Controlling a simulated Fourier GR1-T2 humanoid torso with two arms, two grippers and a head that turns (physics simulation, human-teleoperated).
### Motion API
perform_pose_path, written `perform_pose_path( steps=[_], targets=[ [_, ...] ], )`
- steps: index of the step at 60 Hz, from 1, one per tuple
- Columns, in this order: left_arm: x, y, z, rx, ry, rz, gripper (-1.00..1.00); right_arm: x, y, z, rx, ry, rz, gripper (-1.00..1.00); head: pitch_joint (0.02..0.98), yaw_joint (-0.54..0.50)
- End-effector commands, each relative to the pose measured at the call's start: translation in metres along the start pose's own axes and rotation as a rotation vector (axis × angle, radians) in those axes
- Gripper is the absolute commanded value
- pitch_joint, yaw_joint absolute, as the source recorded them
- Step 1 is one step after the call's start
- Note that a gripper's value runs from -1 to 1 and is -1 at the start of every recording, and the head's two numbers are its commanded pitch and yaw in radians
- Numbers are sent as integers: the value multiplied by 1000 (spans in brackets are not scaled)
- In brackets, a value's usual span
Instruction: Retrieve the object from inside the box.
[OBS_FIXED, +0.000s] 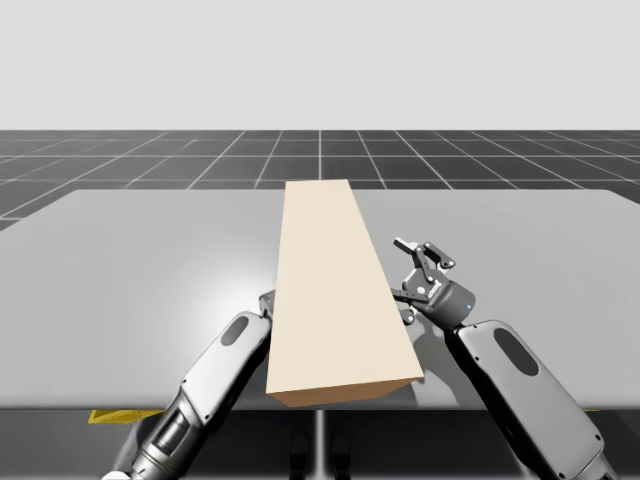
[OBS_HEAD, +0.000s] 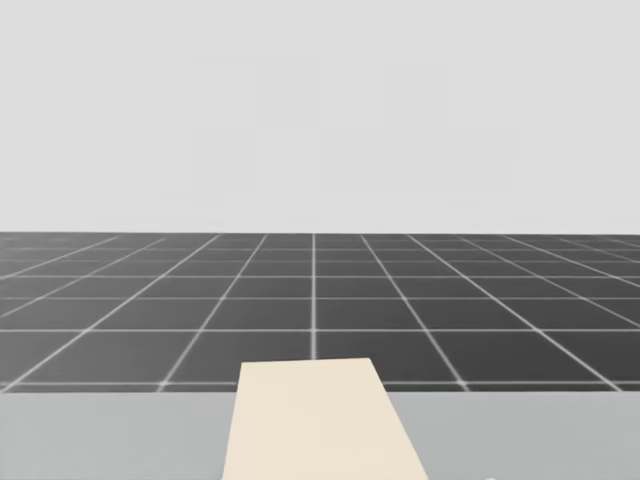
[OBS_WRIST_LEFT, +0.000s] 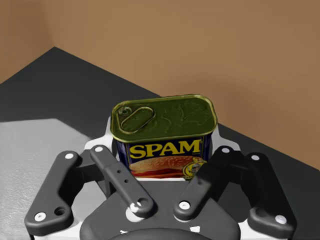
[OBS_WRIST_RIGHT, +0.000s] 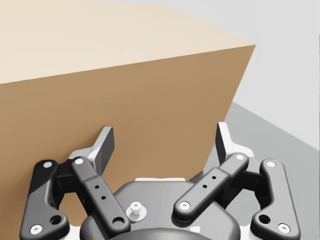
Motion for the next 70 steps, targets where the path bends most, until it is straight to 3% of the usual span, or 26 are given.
perform_pose_path(
  steps=[1,10,16,20,24,37,46,53,62,70],
  targets=[
    [-1,23,45,24,-7,-11,1000,1,48,-21,134,-60,-83,-1000,156,-8],
    [-2,39,96,128,-7,-26,1000,0,45,-22,111,-50,-91,-1000,154,-9],
    [4,46,125,187,-31,-10,1000,0,43,-23,100,-38,-100,-1000,151,-7],
    [11,49,141,222,-49,-14,1000,0,41,-23,89,-31,-118,-1000,150,-7],
    [24,53,155,254,-60,-37,1000,0,38,-23,78,-19,-137,-1000,146,-8],
    [85,80,183,328,-112,-111,1000,0,35,-21,64,-9,-146,-1000,136,-16],
    [130,108,192,375,-176,-107,1000,1,33,-21,60,-9,-151,-1000,133,-21],
    [164,122,190,401,-206,-126,1000,0,31,-20,49,13,-153,-1000,131,-21],
    [201,132,174,407,-213,-153,1000,3,28,-18,29,33,-185,-1000,131,-25],
    [233,134,166,417,-249,-176,1000,4,26,-18,13,34,-196,-1000,135,-29]
  ],
)
